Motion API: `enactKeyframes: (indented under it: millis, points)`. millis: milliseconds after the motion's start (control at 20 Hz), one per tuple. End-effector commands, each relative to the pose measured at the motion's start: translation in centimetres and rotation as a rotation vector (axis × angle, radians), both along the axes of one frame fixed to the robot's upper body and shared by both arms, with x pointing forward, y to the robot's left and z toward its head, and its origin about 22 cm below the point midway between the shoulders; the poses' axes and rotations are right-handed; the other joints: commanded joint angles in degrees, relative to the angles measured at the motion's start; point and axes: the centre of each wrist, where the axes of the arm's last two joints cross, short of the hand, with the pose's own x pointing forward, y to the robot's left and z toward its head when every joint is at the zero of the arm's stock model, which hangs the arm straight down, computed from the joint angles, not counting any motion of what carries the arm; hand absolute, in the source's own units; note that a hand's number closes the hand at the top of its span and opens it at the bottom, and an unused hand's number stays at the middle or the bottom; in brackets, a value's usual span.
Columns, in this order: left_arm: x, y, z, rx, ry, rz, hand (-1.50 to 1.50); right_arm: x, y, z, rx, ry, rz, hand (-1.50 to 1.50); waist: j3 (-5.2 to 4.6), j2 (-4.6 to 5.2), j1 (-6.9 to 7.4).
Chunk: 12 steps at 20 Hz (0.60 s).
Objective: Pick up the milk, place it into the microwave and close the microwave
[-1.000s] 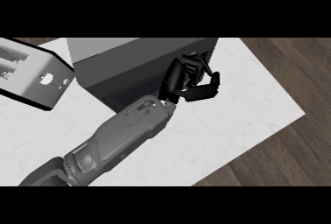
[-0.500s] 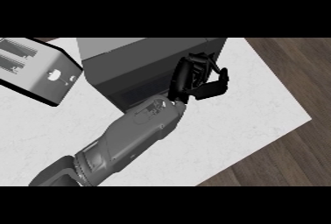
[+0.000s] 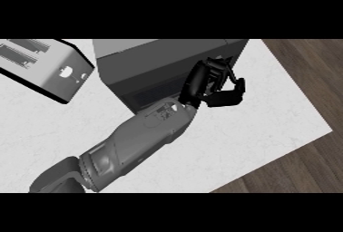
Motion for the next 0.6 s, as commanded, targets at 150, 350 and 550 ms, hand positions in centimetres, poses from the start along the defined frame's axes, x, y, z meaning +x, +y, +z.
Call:
enactKeyframes:
  millis: [150, 350, 550]
  points:
    - [3.6, 7.1, -3.1, 0.061, 0.091, 0.287, -1.5, -0.9, -0.7, 0.8, 0.009, -0.01, -0.034, -1.5, -0.4, 0.21, 3.83]
    - [3.6, 7.8, -3.5, 0.059, 0.1, 0.271, -1.5, -1.3, -0.8, 0.7, 0.012, 0.005, -0.051, -1.5, -0.41, 0.37, 5.23]
    - [3.6, 7.6, -3.4, 0.05, 0.106, 0.255, -1.5, -1.8, -1.0, 1.3, 0.009, -0.011, -0.046, -1.5, -0.34, 0.03, 5.48]
